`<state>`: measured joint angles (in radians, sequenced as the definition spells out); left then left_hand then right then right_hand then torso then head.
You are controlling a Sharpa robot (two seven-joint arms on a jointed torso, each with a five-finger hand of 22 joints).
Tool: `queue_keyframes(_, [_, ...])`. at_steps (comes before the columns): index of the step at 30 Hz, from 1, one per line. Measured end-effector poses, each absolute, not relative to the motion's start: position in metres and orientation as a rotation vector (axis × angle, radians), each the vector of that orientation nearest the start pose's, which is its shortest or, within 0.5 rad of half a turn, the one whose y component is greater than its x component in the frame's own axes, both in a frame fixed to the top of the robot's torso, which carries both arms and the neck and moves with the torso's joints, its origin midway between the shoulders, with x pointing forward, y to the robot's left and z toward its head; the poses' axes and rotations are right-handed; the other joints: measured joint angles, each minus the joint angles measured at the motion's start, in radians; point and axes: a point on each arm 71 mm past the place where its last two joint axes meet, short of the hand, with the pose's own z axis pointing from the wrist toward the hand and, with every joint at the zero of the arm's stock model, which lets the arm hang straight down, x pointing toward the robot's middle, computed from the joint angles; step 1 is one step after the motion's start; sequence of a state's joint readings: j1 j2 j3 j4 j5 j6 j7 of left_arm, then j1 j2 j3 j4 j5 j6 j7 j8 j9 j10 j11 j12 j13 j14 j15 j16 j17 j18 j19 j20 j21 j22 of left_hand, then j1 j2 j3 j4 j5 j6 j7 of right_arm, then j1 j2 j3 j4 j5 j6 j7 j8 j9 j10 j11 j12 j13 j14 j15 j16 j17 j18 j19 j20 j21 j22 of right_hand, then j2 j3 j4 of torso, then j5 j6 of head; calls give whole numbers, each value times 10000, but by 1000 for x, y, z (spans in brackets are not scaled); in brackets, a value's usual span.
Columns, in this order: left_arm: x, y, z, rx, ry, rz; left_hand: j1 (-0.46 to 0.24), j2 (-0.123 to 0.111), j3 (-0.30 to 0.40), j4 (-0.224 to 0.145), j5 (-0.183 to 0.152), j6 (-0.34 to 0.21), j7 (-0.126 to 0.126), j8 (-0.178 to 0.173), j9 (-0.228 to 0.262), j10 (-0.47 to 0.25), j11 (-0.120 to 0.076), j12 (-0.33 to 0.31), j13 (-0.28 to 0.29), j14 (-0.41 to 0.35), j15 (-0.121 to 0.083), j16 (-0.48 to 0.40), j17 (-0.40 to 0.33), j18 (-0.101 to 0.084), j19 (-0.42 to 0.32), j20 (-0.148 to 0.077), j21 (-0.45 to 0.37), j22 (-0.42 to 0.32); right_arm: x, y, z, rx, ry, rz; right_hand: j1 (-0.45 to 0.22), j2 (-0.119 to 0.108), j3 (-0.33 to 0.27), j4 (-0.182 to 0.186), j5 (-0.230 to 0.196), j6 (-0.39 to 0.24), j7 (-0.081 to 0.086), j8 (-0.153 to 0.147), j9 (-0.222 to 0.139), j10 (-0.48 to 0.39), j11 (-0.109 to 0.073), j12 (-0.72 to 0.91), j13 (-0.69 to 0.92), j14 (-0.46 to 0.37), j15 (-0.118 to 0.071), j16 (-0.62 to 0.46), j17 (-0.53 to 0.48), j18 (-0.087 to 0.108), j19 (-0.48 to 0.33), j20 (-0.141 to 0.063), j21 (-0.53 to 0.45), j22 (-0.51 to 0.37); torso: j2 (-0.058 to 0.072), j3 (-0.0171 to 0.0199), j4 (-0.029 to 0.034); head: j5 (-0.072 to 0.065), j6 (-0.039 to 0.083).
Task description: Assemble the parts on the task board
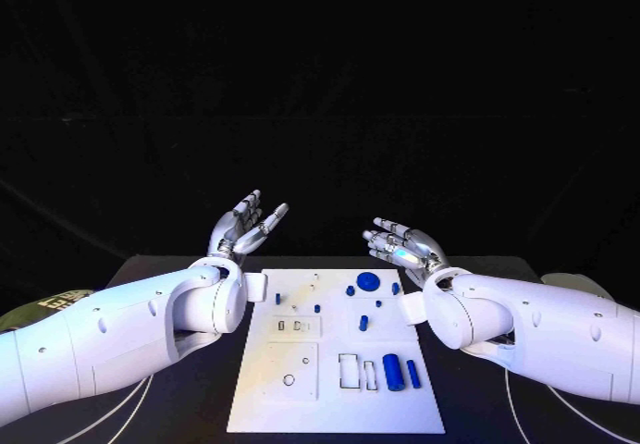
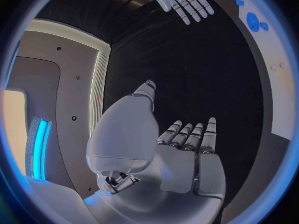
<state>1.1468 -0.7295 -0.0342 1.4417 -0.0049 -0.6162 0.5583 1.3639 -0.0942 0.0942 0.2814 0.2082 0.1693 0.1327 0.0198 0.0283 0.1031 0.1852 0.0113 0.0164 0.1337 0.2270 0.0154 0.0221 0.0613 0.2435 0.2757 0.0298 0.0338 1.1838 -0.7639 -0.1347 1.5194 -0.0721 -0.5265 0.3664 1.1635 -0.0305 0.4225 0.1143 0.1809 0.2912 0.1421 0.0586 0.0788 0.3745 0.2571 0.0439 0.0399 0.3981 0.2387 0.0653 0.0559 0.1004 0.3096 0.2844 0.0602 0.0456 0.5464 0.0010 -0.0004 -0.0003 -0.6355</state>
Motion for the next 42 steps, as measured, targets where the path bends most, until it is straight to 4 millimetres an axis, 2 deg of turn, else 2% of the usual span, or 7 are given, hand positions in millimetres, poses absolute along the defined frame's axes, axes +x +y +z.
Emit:
queue_keyframes(8, [493, 202, -193, -10732, 11905, -13837, 578, 235, 111, 42, 46, 1108, 75, 333, 199, 993, 561, 177, 125, 1354, 428, 448, 282, 156, 475, 191, 205, 102, 480, -188, -212, 9122, 15562, 13206, 1004, -208, 483, -599, 344, 2679, 201, 809, 563, 3293, -188, 540, 185, 3079, -315, 829, 436, 392, 2839, 10, 939, 382, 72, -1, 6, -3, -36])
queue_keyframes(13, [490, 213, -189, -10586, 11907, -13918, 846, 318, 277, -69, 46, 3304, 234, 1017, 622, 3217, 817, 529, 297, 3445, 211, 1138, 657, 180, 2546, 165, 824, 382, 484, -195, -197, 6603, 15164, 12452, 1391, -454, 816, -927, 458, 4150, 429, 1231, 811, 4833, -410, 687, 202, 4479, -583, 1227, 636, 550, 4134, -74, 1418, 541, 289, 1, 20, -9, -121])
queue_keyframes(18, [484, 212, -182, -10271, 12020, -14278, 1006, 309, 415, -125, 45, 4952, 455, 1517, 933, 4896, 682, 530, 362, 5327, -29, 1657, 944, 685, 4408, 140, 1414, 553, 483, -193, -187, 5023, 14920, 12105, 1579, -642, 1062, -1089, 458, 4939, 563, 1418, 914, 5704, -560, 703, 213, 5317, -775, 1442, 755, 698, 4863, -195, 1734, 644, 478, 37, 39, -39, -114])
queue_keyframes(30, [467, 216, -168, -9693, 12221, -14809, 1121, 212, 552, -207, 45, 6021, 658, 1705, 1091, 7383, 406, 577, 484, 7115, -418, 2082, 1240, 1011, 5735, 84, 1906, 563, 500, -202, -167, 2634, 14702, 10735, 1697, -925, 1185, -1104, 35, 5931, 826, 1656, 1024, 7054, -912, 651, 226, 6746, -1197, 1755, 1066, 698, 5897, -563, 2375, 904, 924, 99, 86, -174, -12])
queue_keyframes(37, [456, 214, -160, -9264, 12426, -15177, 1262, 70, 638, -292, 44, 6475, 754, 1771, 1138, 8072, 246, 711, 511, 7641, -588, 2255, 1410, 1118, 6172, -19, 2083, 563, 507, -203, -160, 1153, 15177, 9293, 1661, -1174, 947, -994, 109, 6192, 590, 1716, 1081, 7827, -1196, 596, 289, 7910, -1577, 2189, 1544, 697, 6715, -923, 3032, 1233, 1216, 124, 169, -302, -2])
queue_keyframes(40, [451, 213, -157, -9097, 12506, -15304, 1319, 14, 705, -360, 9, 6634, 797, 1801, 1151, 8339, 171, 760, 511, 7880, -680, 2285, 1509, 1118, 6363, -81, 2172, 562, 509, -201, -159, 476, 15371, 8625, 1804, -1318, 517, -1019, 287, 6790, 241, 1889, 1270, 8873, -1688, 658, 543, 10078, -2243, 3458, 2734, 699, 8142, -1634, 4537, 2090, 1344, 136, 207, -354, 9])
queue_keyframes(42, [448, 212, -153, -8958, 12551, -15418, 1324, 9, 733, -387, 9, 6646, 802, 1819, 1151, 8409, 114, 760, 510, 7928, -701, 2285, 1547, 1118, 6398, -114, 2172, 562, 511, -199, -157, -81, 15469, 8134, 1732, -1389, 438, -995, 320, 6894, 137, 1889, 1337, 8998, -1788, 660, 675, 10554, -2404, 4080, 3241, 698, 8530, -1808, 5051, 2411, 1436, 142, 226, -390, 40])
